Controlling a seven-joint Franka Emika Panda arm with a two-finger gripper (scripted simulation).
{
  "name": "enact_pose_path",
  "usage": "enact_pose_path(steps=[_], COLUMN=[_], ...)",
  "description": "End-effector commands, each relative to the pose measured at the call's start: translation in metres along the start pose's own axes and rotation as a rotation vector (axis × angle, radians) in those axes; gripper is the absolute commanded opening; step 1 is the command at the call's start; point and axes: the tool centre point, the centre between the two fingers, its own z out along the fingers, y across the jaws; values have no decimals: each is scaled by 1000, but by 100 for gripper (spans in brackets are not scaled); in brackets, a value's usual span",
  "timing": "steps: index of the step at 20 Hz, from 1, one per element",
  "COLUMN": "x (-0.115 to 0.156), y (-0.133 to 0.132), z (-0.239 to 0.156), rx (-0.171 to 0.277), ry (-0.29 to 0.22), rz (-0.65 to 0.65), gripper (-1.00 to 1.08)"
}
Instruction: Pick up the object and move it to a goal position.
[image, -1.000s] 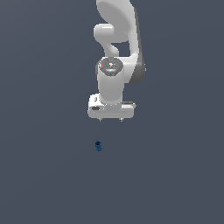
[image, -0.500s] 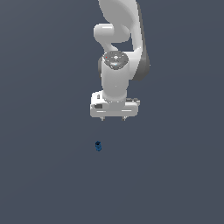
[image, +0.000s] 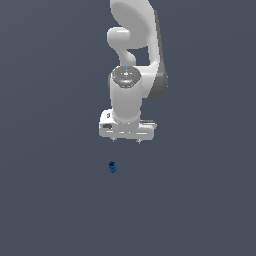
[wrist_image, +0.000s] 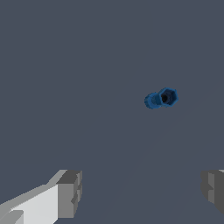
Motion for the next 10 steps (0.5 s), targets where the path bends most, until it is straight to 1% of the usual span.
enact_pose_path(steps=[1,10], x=[8,45], y=[6,38], z=[6,39], rx=[2,8], ry=[0,3], rz=[54,319], gripper=[100,100])
